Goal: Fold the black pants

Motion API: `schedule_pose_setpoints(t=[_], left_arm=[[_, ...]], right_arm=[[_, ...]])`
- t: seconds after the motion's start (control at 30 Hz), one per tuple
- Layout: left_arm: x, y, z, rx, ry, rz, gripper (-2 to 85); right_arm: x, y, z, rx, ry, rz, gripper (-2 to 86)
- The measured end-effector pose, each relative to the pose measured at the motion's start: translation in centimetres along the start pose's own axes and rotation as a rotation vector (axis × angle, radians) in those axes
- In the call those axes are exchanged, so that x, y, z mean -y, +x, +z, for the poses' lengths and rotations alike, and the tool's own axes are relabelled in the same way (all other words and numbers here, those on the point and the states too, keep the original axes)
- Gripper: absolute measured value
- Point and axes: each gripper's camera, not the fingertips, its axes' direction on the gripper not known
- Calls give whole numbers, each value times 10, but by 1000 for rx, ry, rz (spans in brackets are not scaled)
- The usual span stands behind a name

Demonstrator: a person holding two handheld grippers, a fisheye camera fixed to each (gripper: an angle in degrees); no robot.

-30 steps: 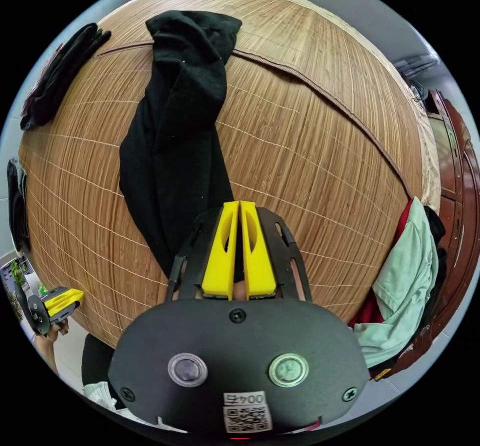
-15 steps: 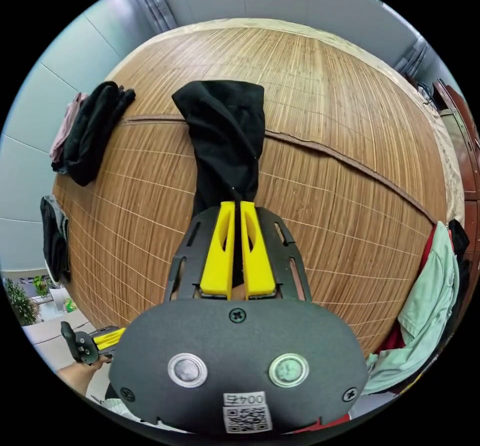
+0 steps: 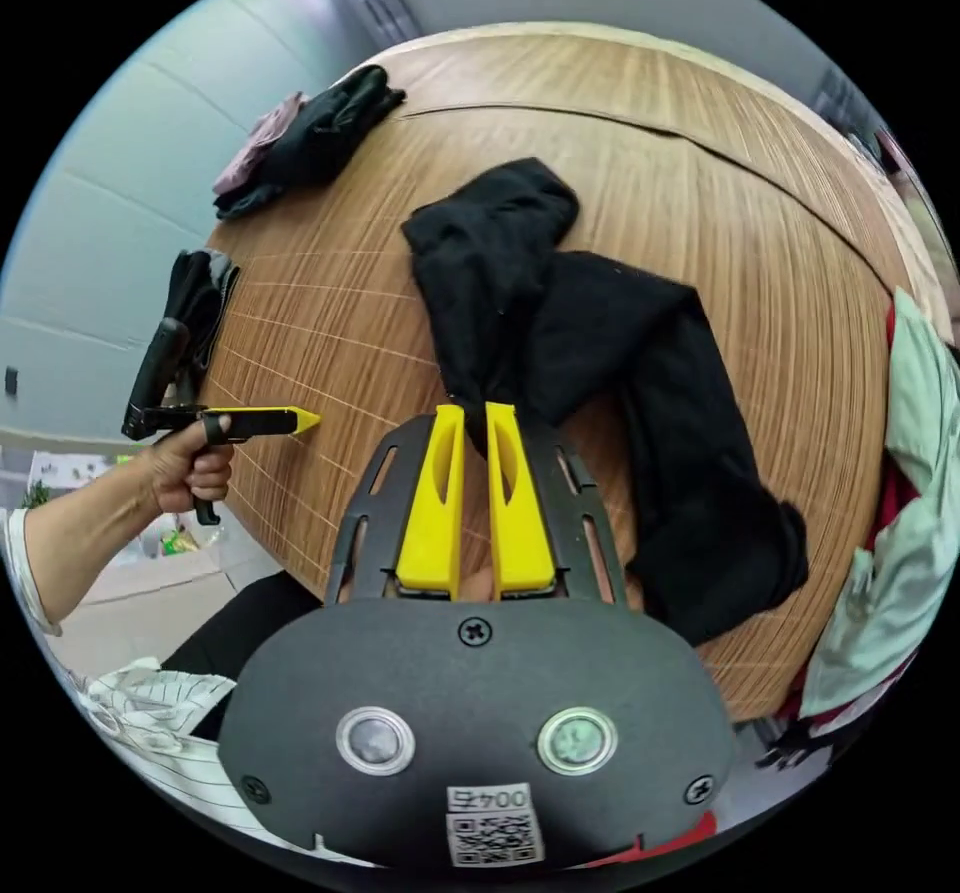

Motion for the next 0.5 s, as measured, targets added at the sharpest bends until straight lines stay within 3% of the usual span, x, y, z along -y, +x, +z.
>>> schedule_pose_setpoints(t=[0.13, 0.2, 0.4, 0.5], left_arm=[[1, -12, -6, 11, 21, 0, 10], [2, -19, -10, -9, 38, -15, 10], [13, -39, -29, -48, 93, -42, 13], [22, -48, -37, -68, 97, -40, 16]], right_arm=[[11, -3, -36, -45, 159, -15, 98], [43, -34, -40, -67, 214, -185, 106], [91, -127, 47, -353, 77, -737, 116], [104, -114, 81, -521, 11, -760, 81]])
